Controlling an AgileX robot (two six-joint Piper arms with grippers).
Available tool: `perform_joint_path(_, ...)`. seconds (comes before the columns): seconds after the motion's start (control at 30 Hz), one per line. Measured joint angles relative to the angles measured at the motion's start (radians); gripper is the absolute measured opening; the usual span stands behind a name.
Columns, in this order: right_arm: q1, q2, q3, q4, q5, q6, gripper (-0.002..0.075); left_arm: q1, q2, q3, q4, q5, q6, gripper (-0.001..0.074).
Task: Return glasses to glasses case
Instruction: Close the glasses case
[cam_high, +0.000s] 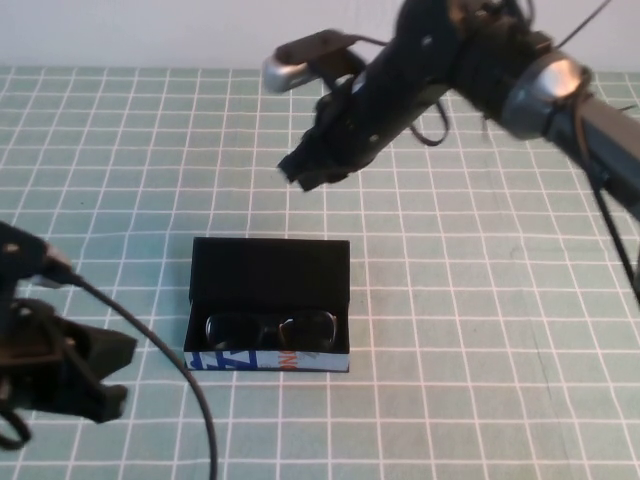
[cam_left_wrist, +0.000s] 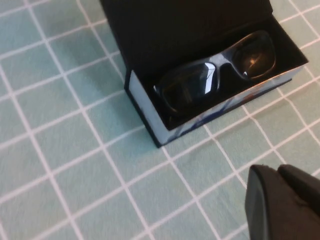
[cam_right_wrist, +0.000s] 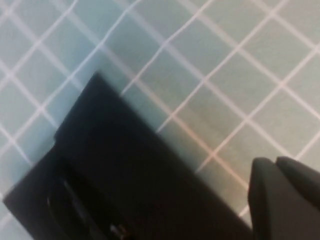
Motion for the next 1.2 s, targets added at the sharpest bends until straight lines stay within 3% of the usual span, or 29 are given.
perform_joint_path(0.23,-0.097,0.028,-0.001,0.180,-0.034,0.009,-0.0011,-0.198,0.209,0.000,-0.026,-0.172,0.041,-0.0001)
perform_joint_path(0.43,-0.118,0.097,-0.001,0.255,-0.046,-0.022,-0.0011,-0.350,0.353,0.000,-0.039,-0.390,0.009,-0.0001)
perform_joint_path(0.7,-0.132,0.179,-0.001,0.398,-0.055,-0.151,-0.0011,-0.375,0.503,0.000,-0.049,-0.577,-0.052,-0.0001)
perform_joint_path(1.2,-0.152,0.264,-0.001,0.555,0.053,-0.251,-0.0011,-0.376,0.609,0.000,-0.053,-0.651,-0.060,-0.0001)
